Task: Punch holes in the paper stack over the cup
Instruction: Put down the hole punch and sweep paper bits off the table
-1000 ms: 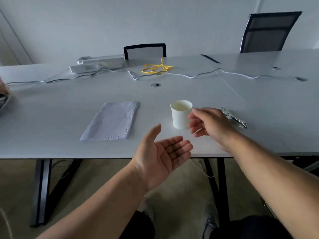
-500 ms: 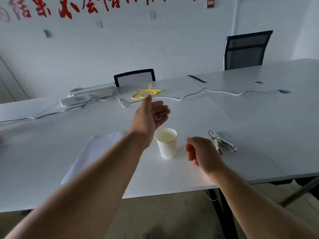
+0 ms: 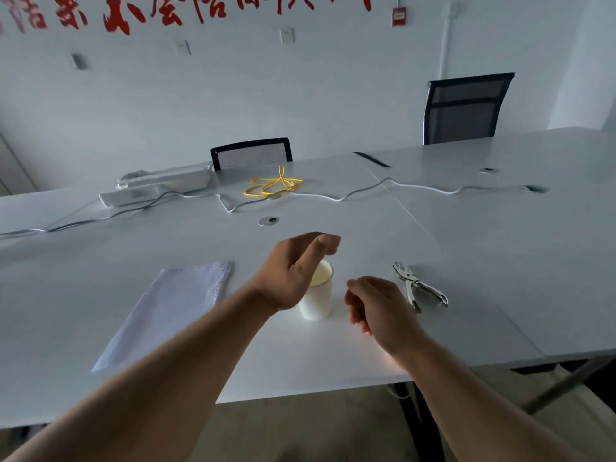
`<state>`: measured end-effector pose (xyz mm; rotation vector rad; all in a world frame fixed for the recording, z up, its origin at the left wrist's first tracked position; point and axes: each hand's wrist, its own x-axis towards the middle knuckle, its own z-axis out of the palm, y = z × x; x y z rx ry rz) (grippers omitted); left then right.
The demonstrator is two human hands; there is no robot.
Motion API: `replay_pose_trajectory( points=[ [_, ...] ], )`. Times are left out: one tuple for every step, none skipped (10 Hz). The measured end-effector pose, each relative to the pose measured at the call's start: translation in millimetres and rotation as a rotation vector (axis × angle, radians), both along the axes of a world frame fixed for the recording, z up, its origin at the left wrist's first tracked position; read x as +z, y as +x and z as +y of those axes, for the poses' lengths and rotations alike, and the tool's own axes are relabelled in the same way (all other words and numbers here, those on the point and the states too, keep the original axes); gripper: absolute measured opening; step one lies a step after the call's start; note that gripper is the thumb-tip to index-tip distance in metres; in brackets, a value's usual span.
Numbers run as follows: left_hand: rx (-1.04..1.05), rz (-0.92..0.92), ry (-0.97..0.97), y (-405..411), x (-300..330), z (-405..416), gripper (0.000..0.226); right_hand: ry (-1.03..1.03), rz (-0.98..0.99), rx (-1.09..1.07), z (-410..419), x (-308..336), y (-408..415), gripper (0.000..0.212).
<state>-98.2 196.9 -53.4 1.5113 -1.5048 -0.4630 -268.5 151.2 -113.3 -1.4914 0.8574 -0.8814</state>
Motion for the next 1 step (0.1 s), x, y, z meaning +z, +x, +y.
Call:
replay_pose_trajectory(
  points=[
    [-0.026,0.065,-0.057,0.4,8.2,2.2,0.06,-0.053,0.061,-0.014,-3.4,0.4,2.6,0.034]
  ],
)
